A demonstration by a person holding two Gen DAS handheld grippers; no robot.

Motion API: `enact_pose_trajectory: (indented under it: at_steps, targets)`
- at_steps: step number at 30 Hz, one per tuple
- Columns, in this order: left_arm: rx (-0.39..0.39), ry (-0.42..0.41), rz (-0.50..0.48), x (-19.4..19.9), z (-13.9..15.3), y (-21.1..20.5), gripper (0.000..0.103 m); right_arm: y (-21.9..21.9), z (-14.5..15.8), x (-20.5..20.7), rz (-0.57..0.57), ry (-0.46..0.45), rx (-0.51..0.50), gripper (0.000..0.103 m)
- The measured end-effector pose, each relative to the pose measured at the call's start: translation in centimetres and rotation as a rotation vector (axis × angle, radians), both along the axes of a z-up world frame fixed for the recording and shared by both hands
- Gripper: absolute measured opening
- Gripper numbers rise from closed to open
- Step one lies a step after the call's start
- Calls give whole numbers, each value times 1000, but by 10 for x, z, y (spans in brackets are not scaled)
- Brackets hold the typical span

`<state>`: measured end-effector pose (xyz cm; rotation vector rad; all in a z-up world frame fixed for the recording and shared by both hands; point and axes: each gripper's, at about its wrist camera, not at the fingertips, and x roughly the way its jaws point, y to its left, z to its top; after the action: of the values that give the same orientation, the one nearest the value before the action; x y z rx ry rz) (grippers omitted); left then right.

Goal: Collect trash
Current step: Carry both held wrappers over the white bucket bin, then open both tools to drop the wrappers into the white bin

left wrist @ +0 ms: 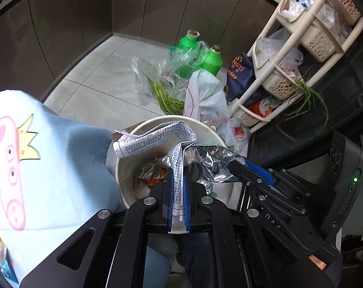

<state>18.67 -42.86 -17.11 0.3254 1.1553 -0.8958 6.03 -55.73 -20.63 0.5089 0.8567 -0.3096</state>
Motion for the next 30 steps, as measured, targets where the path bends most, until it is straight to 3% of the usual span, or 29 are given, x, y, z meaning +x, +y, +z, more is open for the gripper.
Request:
enact_pose_trajectory:
  at_steps: [5,7,9,13,14,15,30]
  targets:
    - [20,-3,-1,4,-12,-7,9,2,-14,9,30,5,-13,19]
    - [10,-12,4,5,-10,-8,22,4,-15,10,45,-17,-35,29]
    - [-17,-52,26,7,-1,-6,57,6,-13,7,57,-49,-59,54]
    - [-70,-106,58,8,18,4,77,11,-6,3,85,-89,-91,78]
    - [-78,-118,75,9,21,6,90,11,-4,3,86,-97,-98,94]
    - [-84,-133,93,9,24,8,94,13,-1,1,84,-109,-115,99]
    - [-126,-176,244,-4,77,63,94,42,55,-13,106,-155,-173,99]
